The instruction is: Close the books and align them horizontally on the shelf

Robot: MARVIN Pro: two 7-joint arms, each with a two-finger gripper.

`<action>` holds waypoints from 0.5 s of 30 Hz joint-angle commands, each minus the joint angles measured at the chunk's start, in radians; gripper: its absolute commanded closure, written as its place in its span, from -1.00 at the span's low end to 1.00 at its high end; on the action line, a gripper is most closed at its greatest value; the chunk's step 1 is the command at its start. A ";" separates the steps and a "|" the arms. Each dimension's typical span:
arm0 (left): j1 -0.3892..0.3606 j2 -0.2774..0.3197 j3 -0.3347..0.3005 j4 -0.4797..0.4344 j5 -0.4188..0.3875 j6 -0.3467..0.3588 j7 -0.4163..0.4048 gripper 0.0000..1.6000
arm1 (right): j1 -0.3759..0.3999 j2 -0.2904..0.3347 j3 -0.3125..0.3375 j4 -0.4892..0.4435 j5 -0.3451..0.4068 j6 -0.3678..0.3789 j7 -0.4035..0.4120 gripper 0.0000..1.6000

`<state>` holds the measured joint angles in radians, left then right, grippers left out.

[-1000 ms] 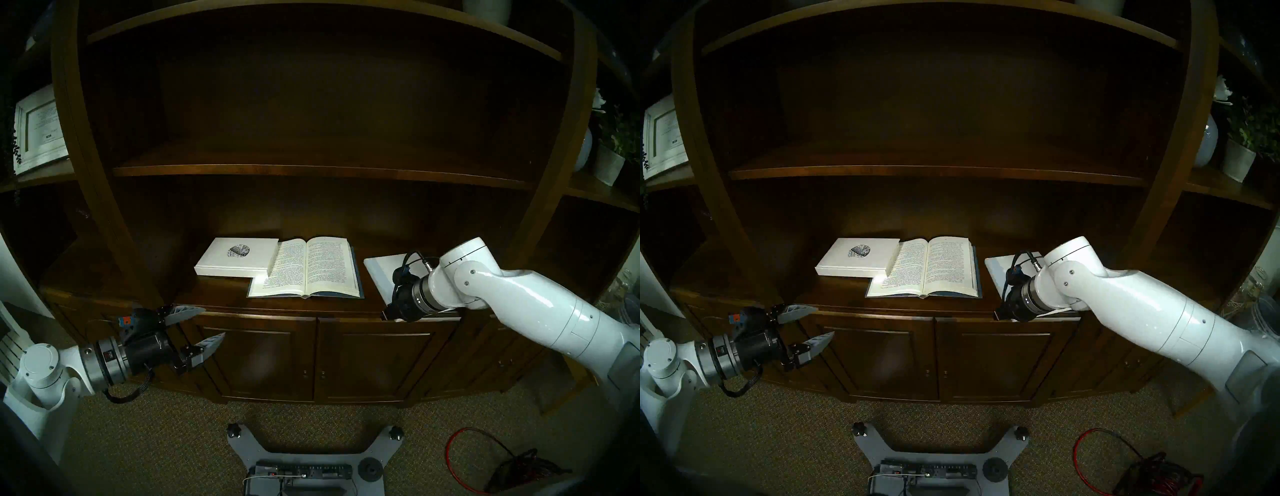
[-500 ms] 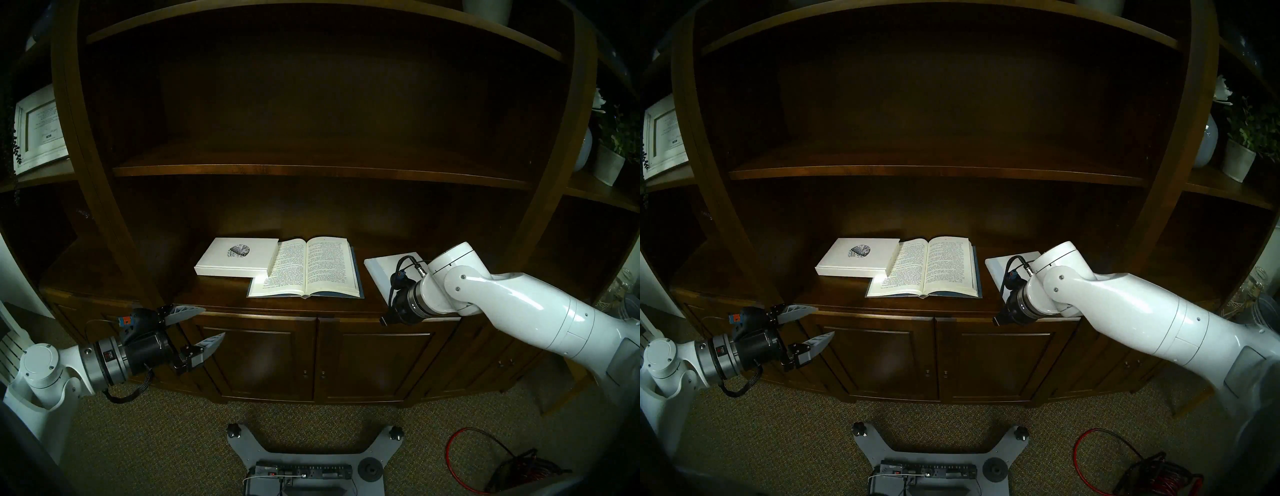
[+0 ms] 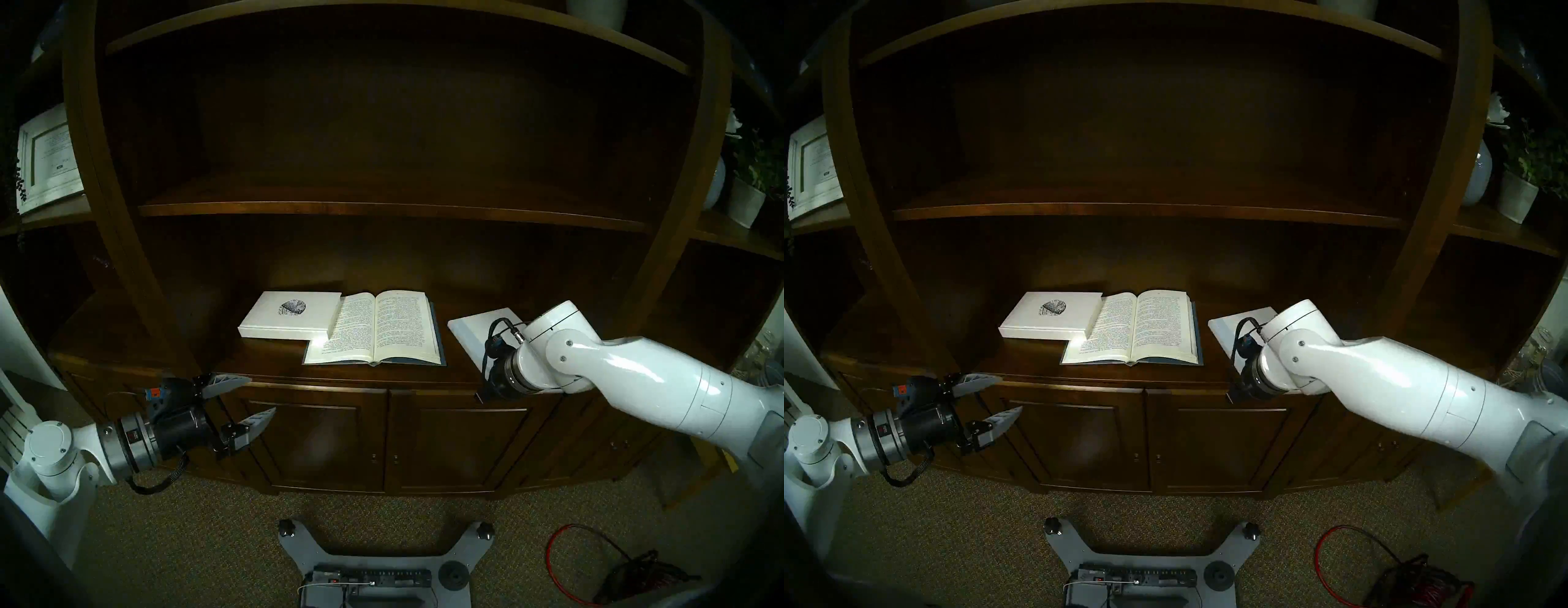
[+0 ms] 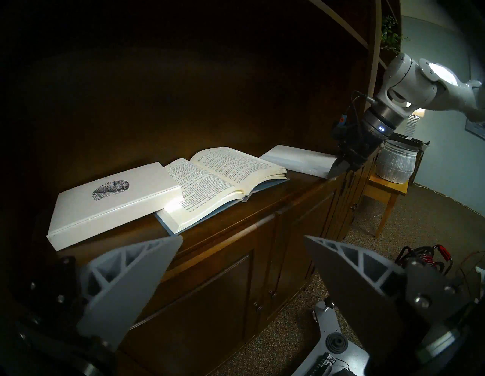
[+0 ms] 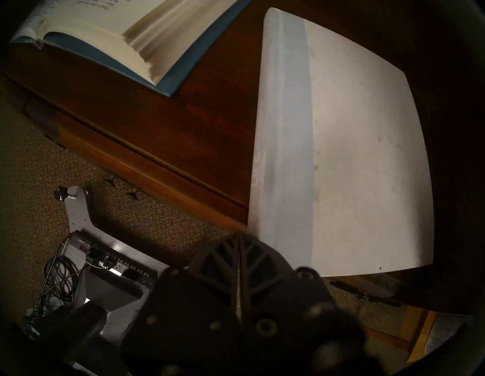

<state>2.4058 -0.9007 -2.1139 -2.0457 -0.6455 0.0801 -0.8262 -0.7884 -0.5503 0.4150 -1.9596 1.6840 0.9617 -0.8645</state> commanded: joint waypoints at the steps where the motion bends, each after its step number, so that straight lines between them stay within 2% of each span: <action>1: -0.007 -0.001 -0.010 -0.016 -0.007 -0.005 -0.002 -1.00 | 0.033 0.030 -0.005 -0.010 -0.043 -0.002 -0.103 1.00; 10: -0.008 -0.001 -0.010 -0.016 -0.007 -0.005 -0.002 -1.00 | 0.036 0.043 -0.035 -0.006 -0.094 -0.002 -0.118 1.00; 12: -0.008 0.000 -0.009 -0.016 -0.007 -0.005 -0.001 -1.00 | 0.038 0.046 -0.053 0.001 -0.147 -0.002 -0.099 1.00; 13: -0.008 0.000 -0.009 -0.016 -0.007 -0.005 -0.001 -1.00 | 0.035 0.041 -0.056 0.001 -0.142 -0.002 -0.125 1.00; 14: -0.008 0.000 -0.009 -0.016 -0.007 -0.005 -0.001 -1.00 | 0.039 0.047 -0.061 0.003 -0.166 -0.002 -0.089 1.00; 15: -0.008 0.000 -0.009 -0.016 -0.007 -0.005 -0.001 -1.00 | 0.038 0.044 -0.064 0.002 -0.168 -0.002 -0.105 1.00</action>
<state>2.4058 -0.9007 -2.1139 -2.0457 -0.6455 0.0801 -0.8262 -0.7760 -0.5292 0.3642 -1.9751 1.6069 0.9611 -0.8625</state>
